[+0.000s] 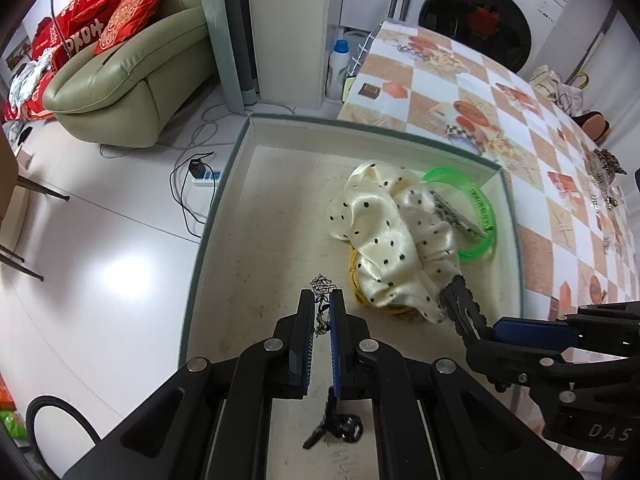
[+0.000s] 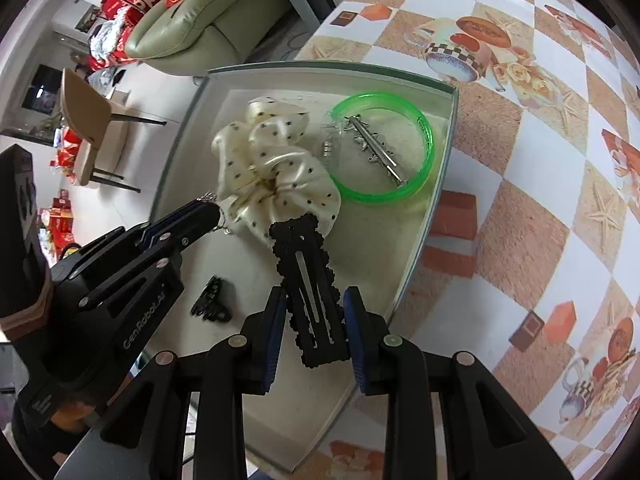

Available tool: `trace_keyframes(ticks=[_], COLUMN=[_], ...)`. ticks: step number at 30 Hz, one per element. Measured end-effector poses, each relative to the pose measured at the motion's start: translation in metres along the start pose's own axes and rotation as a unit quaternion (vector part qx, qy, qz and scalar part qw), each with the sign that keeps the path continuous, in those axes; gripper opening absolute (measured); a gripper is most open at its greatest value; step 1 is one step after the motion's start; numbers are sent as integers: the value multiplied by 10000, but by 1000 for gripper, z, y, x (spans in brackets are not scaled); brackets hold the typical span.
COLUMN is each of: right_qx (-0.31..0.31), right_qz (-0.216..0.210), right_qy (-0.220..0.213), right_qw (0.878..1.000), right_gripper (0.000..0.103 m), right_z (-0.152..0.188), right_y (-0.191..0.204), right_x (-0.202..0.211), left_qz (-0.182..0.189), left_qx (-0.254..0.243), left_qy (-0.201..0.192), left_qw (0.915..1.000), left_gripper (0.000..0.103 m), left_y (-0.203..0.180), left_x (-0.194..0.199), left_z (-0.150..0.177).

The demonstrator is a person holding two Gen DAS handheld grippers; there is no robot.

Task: Organize jewelry
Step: 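Carry the snap clip and silver charm over the white tray, then open the right tool to drop the snap clip while the left tool releases the charm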

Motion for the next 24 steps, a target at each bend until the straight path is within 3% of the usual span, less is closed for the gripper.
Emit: trace_keyframes(ticks=[14, 21, 24], right_qx=[-69, -113, -123], right_qz=[99, -28, -122], right_qy=[-39, -163, -374], right_qw=[9999, 9998, 9992], right_gripper=[33, 49, 50], right_z=[-10, -16, -16], right_y=[-3, -3, -4], right_x=[-20, -8, 11], left_qz=[-287, -360, -407], left_qx=[-238, -156, -138], left_qy=[175, 252, 239], left_qw=[9992, 9989, 9988], left_gripper=[12, 12, 12], left_y=[-7, -7, -6], left_x=[-16, -15, -11], left_z=[0, -2, -2])
Point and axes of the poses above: each gripper's, at about its wrist camera, not at the fingertips, and x roughly against the way its jaws point, y to its left, z to its underside, the point moved 3 cm from there along -x, roughly the way its jaws point, and after that the axes turned 11 degrees about -x, right-handed, at the moved point
